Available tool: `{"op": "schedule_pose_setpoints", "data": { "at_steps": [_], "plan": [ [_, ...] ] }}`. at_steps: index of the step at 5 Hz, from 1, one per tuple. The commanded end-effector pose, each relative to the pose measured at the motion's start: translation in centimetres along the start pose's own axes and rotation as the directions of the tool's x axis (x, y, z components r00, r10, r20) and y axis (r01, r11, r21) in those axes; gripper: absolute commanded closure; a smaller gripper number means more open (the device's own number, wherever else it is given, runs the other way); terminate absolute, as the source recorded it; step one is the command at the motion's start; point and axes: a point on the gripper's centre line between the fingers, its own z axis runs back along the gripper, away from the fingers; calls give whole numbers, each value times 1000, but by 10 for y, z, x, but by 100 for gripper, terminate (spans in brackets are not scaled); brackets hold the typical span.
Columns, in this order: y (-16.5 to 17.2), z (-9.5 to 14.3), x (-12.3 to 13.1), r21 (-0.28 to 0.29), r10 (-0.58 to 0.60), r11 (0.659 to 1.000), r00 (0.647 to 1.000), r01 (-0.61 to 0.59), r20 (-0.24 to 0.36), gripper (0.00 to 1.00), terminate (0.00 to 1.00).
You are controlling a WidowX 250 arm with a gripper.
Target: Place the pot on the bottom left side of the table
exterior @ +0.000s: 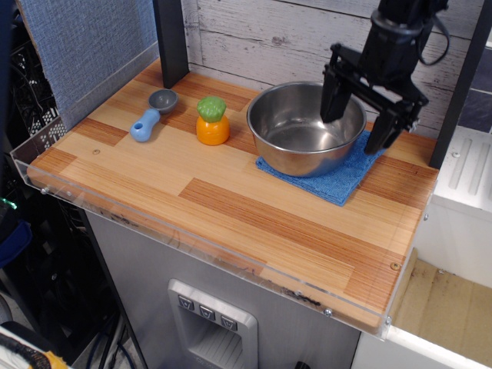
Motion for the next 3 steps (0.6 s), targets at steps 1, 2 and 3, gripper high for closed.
{"op": "schedule_pose_setpoints", "data": {
  "at_steps": [1, 2, 3],
  "plan": [
    [-3, -4, 3, 2, -1, 1000, 1000, 1, -3, 0, 0],
    [-3, -12, 6, -4, -1, 1000, 1000, 1, -18, 100, 0],
    [-2, -11, 6, -3, -4, 1000, 1000, 4, -17, 100, 0]
  ]
}}
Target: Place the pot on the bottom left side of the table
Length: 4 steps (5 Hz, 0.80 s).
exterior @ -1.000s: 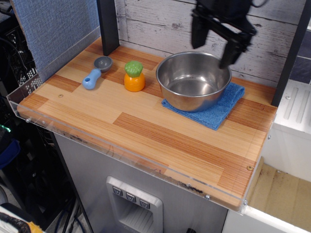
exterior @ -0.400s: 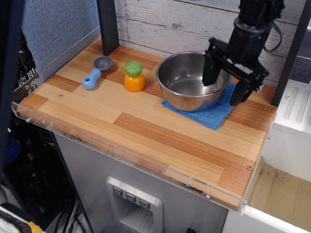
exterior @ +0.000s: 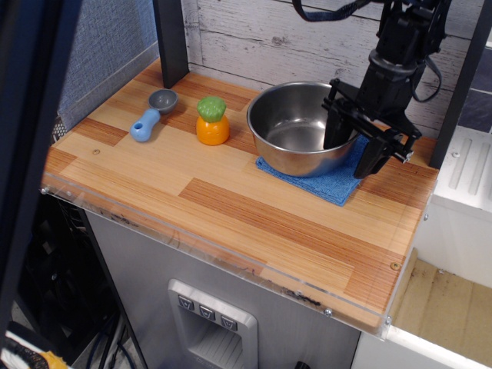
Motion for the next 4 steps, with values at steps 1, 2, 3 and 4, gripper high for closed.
{"op": "schedule_pose_setpoints", "data": {
  "at_steps": [1, 2, 3, 4],
  "plan": [
    [4, 25, -1, -1, -5, 1000, 997, 5, 77, 100, 0],
    [7, 32, -4, -10, -15, 1000, 994, 16, 107, 100, 0],
    [9, 42, -4, -19, -47, 999, 990, 50, 133, 100, 0],
    [12, 70, -19, 10, -70, 998, 974, 69, 214, 100, 0]
  ]
}}
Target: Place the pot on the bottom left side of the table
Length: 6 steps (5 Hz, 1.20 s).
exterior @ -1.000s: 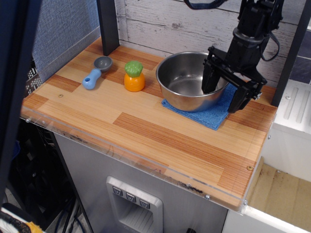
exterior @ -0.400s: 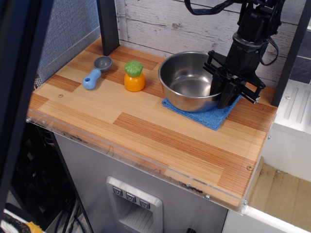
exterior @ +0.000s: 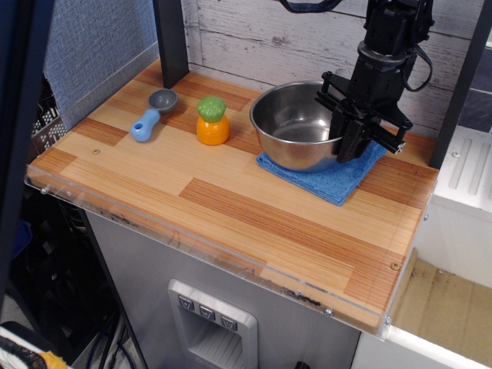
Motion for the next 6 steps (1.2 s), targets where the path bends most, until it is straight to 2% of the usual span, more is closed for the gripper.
{"op": "schedule_pose_setpoints", "data": {
  "at_steps": [1, 2, 4, 5, 6],
  "plan": [
    [11, 69, -47, 47, -11, 999, 977, 1, 213, 100, 0],
    [17, 71, -87, 28, 22, 999, 973, -30, 231, 100, 0],
    [36, 47, -182, -8, 135, 991, 972, -137, 194, 100, 0],
    [52, 35, -198, -10, 193, 981, 968, -194, 162, 100, 0],
    [74, 26, -194, -16, 236, 972, 962, -236, 138, 100, 0]
  ]
}}
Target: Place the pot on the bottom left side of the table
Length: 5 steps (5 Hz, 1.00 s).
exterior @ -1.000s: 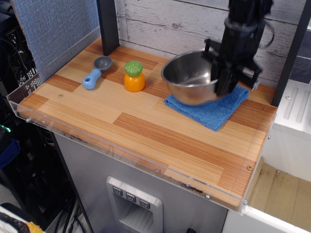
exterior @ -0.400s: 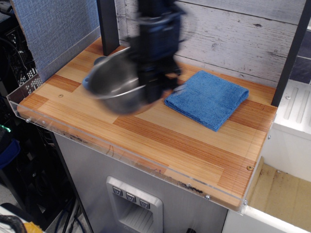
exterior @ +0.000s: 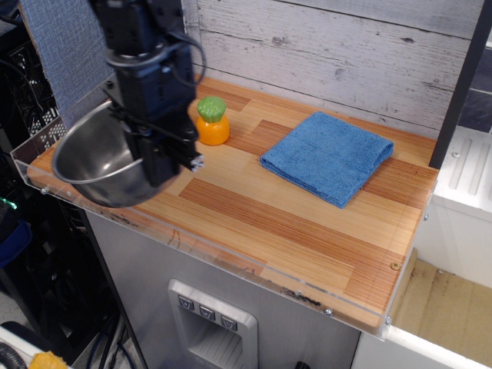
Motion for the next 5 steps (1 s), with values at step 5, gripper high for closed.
{"op": "schedule_pose_setpoints", "data": {
  "at_steps": [5],
  "plan": [
    [4, -37, 58, 37, 16, 999, 992, -11, -121, 100, 0]
  ]
}}
